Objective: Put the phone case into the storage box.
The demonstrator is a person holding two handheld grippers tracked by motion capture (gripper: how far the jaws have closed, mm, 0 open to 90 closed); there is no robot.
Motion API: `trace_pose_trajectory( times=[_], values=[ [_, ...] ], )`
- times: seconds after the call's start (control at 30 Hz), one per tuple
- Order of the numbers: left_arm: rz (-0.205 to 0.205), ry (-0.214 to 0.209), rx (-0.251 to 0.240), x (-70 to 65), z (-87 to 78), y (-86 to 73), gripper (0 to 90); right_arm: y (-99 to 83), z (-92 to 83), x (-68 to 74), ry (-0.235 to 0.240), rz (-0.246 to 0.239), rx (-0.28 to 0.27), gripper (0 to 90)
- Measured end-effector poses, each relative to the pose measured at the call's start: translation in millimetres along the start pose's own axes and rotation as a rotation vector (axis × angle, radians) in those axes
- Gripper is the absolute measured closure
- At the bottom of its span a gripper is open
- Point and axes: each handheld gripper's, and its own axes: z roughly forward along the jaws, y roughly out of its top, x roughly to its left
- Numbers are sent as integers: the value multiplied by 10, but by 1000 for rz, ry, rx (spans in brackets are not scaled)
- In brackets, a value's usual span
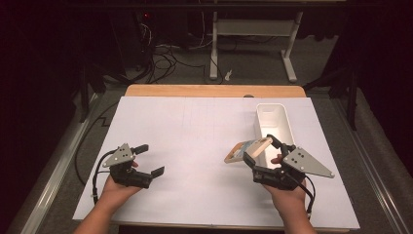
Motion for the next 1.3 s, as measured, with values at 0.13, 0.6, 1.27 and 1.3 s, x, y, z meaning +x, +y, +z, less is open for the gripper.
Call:
trace_pose_trajectory(
  times=[0.13, 0.6, 1.27, 1.3],
  values=[
    [-1, 0, 2, 0, 2, -2, 4, 22, -20, -6, -5, 3, -8, 126],
    [1, 0, -4, 1, 0, 4, 4, 108, -117, -58, -29, -3, -41, 127],
    [7, 3, 1, 4, 1, 3, 4, 225, -301, -193, -85, 2, -104, 128],
    [7, 3, 1, 4, 1, 3, 4, 230, -313, -202, -90, 4, -107, 128]
  ],
)
